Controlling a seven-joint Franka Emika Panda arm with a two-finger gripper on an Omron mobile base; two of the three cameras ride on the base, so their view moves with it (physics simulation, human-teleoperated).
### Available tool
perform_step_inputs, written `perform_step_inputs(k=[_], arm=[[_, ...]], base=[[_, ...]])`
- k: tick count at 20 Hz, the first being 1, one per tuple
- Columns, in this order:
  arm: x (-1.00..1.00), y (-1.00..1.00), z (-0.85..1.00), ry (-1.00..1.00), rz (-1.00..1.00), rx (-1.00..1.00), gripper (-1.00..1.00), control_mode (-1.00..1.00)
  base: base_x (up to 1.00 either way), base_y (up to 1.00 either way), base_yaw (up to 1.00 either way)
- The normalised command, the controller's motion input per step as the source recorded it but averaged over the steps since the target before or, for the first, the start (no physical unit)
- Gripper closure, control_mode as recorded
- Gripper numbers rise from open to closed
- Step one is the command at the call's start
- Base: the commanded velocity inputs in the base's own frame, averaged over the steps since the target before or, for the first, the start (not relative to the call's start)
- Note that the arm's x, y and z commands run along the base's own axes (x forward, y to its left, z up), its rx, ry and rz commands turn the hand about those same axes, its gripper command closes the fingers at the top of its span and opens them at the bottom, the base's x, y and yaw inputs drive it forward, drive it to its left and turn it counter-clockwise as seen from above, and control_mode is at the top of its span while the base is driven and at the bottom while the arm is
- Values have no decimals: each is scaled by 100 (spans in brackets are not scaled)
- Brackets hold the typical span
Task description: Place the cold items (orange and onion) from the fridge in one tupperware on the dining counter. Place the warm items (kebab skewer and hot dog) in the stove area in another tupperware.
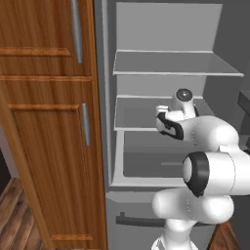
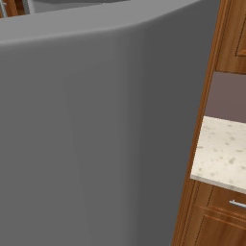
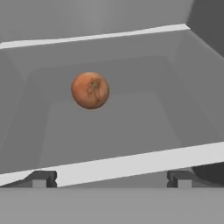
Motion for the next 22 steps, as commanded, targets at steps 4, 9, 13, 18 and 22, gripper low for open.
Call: perform_step_inputs(k=[4, 9, 13, 18, 22], arm=[[44, -16, -7, -6, 5, 1, -100, -100], [39, -5, -3, -7, 5, 0, -100, -100], [28, 0, -10, -8, 7, 0, -100, -100], [25, 0, -13, -3, 7, 0, -100, -100], [36, 0, -13, -2, 5, 0, -100, -100]], base=[[0, 0, 0], [0, 0, 0], [0, 0, 0], [0, 0, 0], [0, 0, 0]])
